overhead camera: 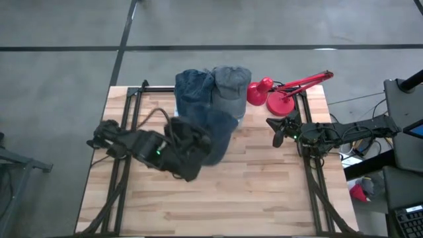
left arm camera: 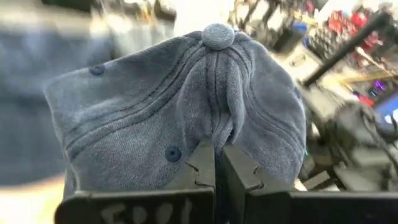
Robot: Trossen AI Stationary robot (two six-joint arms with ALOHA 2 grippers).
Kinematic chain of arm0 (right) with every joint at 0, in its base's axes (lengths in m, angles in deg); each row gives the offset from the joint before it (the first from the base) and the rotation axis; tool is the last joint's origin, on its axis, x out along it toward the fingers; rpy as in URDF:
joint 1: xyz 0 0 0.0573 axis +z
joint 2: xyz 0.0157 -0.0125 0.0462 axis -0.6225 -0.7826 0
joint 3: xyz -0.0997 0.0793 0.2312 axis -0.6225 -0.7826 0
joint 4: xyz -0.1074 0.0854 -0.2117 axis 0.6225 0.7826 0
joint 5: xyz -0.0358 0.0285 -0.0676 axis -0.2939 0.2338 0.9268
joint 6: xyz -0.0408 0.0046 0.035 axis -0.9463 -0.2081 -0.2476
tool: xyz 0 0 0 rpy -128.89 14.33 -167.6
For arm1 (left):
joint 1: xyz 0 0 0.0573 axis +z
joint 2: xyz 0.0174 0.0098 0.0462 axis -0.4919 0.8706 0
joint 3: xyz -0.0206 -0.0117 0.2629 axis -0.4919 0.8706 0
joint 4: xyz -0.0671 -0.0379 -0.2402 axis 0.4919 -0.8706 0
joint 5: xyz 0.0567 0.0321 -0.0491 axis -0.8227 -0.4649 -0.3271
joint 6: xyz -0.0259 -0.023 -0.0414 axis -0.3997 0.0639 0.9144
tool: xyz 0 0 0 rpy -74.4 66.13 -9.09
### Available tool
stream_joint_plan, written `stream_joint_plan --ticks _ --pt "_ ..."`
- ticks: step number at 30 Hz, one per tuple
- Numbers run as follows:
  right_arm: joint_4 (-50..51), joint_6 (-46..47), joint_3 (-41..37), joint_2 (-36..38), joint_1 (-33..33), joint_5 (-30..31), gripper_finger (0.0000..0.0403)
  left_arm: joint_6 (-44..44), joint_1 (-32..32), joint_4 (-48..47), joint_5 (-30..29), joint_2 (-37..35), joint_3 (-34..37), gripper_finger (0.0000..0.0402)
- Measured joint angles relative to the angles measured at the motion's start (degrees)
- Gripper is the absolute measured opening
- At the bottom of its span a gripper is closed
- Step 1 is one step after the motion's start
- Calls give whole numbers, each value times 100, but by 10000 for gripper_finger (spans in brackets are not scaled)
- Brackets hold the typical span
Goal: Stack small to large cups/mugs on shelf
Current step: Stack the blue cup on the other blue cup on the shelf
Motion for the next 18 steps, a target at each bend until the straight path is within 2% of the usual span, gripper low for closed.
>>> stream_joint_plan --ticks 3,5,9,12,18 --pt "0 -7 0 0 0 1 29 -597 186 -139 -451 -5 -412 3" --pt "1 -7 0 0 0 2 29 -1001 355 37 -684 -137 -356 3" --pt "4 -7 0 -2 0 1 29 -1426 811 75 -756 -298 -296 3" --pt "4 -7 0 -2 0 2 29 -1663 1201 75 -705 -325 -294 3" --pt "2 -8 0 -2 0 2 29 -1905 2079 73 0 -317 -292 3"
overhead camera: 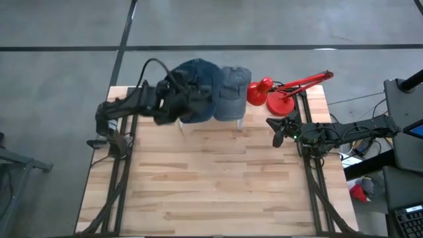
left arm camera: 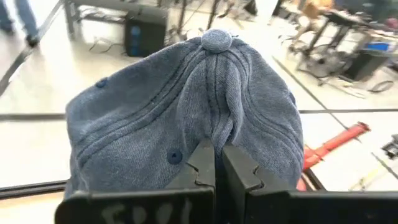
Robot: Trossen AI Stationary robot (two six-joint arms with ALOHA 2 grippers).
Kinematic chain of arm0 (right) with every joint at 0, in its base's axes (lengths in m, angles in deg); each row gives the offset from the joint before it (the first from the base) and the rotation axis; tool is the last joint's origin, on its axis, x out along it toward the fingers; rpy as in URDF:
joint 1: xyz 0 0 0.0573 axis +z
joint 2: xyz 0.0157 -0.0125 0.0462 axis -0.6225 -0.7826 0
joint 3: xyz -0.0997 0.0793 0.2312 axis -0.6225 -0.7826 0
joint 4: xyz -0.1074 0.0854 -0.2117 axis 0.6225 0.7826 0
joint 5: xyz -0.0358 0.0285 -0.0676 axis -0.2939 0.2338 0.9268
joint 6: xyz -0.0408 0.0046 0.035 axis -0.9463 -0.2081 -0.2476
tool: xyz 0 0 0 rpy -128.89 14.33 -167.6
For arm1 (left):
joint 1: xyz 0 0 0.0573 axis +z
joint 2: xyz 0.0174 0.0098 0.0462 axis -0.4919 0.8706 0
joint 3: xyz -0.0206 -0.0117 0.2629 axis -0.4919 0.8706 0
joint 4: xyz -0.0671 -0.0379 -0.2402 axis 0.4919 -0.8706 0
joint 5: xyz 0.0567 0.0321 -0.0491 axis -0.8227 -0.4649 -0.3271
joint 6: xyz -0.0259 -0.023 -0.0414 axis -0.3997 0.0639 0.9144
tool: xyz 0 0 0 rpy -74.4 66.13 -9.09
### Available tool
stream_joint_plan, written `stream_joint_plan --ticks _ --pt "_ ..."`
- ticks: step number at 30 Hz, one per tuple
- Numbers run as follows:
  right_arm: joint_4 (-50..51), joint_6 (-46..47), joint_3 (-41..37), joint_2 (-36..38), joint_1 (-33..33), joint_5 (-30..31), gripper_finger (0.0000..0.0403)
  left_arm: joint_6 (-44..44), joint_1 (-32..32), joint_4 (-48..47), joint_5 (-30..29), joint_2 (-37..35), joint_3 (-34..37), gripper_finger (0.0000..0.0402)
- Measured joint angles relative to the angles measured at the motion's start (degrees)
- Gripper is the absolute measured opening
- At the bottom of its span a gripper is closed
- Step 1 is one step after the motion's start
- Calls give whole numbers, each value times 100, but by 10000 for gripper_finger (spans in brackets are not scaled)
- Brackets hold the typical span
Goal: Stack small to large cups/mugs on shelf
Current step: Stack the blue cup on the other blue cup on the shelf
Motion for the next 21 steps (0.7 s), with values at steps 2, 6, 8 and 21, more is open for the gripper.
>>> stream_joint_plan --ticks 2,6,8,21 --pt "0 1 0 0 0 0 29 4 261 2 178 8 1 3" --pt "0 -1 0 0 0 0 29 23 652 2 358 9 2 3" --pt "0 1 0 0 0 0 29 23 777 2 375 9 2 3" --pt "-11 1 0 0 0 0 29 201 1285 -4 741 52 401 3"
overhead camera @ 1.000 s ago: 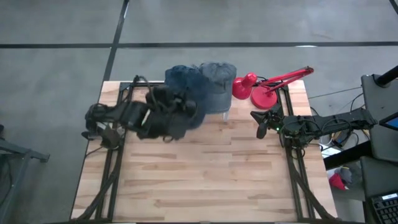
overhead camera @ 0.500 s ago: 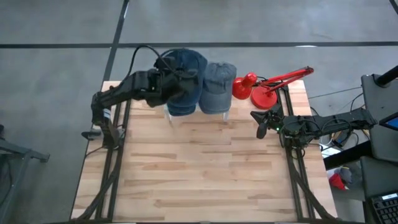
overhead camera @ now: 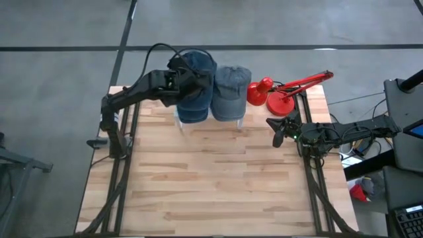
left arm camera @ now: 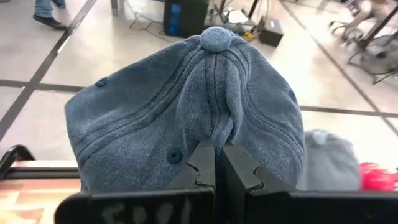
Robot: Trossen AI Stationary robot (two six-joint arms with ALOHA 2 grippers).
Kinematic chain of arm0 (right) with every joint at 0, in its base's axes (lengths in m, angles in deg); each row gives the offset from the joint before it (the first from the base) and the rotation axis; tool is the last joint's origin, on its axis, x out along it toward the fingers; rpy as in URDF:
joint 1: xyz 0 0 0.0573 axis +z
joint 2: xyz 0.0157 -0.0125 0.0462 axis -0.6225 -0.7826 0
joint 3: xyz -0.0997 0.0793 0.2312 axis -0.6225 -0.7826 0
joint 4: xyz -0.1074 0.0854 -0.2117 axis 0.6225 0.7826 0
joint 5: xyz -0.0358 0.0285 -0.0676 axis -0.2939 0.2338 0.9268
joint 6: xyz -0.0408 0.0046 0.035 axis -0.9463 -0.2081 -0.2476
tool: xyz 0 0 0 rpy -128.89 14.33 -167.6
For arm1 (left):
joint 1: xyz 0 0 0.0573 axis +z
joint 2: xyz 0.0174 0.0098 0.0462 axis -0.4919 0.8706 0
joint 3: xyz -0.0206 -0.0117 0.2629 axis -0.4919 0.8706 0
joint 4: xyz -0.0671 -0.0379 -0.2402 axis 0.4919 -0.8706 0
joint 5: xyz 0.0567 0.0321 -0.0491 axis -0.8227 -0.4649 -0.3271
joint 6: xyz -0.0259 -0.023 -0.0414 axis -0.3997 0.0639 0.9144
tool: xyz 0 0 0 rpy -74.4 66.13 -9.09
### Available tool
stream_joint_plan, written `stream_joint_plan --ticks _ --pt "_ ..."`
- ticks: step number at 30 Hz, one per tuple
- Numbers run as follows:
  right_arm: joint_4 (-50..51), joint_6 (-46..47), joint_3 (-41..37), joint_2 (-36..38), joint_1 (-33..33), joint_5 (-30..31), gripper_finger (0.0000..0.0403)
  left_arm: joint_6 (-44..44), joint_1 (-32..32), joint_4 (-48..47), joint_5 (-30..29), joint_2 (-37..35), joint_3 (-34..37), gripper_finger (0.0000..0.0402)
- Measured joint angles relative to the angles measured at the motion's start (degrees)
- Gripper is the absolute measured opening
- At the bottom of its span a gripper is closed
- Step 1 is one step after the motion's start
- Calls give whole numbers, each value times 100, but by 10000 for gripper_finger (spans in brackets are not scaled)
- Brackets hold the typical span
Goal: Stack small to large cups/mugs on shelf
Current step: Stack the blue cup on the other blue cup on the shelf
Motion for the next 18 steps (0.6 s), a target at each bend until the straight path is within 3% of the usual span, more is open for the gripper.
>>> stream_joint_plan --ticks 10,18 --pt "-4 9 0 0 0 0 29 483 198 161 340 0 858 3" --pt "-4 17 0 0 0 0 29 560 279 269 535 0 1155 3"
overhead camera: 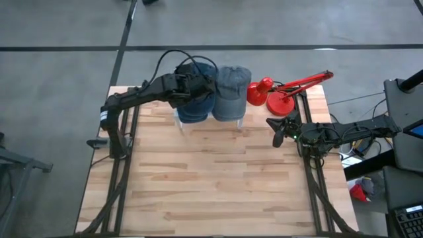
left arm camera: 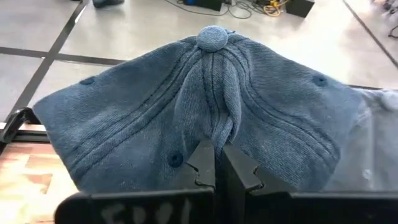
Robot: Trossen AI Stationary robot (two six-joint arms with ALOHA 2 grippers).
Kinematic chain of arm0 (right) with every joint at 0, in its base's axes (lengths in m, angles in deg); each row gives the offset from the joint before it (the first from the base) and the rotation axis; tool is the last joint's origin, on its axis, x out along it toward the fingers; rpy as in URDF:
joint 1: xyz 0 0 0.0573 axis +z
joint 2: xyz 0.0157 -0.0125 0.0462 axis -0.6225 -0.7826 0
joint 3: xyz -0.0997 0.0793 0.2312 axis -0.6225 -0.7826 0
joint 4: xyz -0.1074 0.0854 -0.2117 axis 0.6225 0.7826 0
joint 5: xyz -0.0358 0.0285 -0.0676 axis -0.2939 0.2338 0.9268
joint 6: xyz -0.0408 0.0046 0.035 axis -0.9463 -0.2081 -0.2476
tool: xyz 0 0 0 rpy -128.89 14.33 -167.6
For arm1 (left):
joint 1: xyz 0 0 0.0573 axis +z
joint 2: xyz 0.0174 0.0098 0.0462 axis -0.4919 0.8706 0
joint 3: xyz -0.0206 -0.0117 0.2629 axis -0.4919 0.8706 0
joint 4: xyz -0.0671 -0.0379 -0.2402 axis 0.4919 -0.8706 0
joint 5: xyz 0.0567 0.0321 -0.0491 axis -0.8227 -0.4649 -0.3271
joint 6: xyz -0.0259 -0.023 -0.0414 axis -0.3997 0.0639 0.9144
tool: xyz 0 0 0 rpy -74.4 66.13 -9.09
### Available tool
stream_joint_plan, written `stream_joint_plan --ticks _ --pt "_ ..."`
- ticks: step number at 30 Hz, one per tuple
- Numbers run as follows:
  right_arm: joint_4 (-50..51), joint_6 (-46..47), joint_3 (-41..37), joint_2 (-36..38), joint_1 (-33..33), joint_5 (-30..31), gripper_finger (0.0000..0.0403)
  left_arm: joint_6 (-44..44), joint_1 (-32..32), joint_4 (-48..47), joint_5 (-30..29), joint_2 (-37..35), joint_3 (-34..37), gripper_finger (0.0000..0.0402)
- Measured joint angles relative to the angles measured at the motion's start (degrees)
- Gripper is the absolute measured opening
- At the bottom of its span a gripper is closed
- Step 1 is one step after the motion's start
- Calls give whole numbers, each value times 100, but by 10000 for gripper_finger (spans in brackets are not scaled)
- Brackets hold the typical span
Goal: Stack small to large cups/mugs on shelf
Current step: Stack the blue cup on the other blue cup on the shelf
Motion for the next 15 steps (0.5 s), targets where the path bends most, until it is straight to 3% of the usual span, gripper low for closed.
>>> stream_joint_plan --ticks 15 --pt "-1 -2 0 0 0 1 29 -656 17 12 88 -2 -686 3"
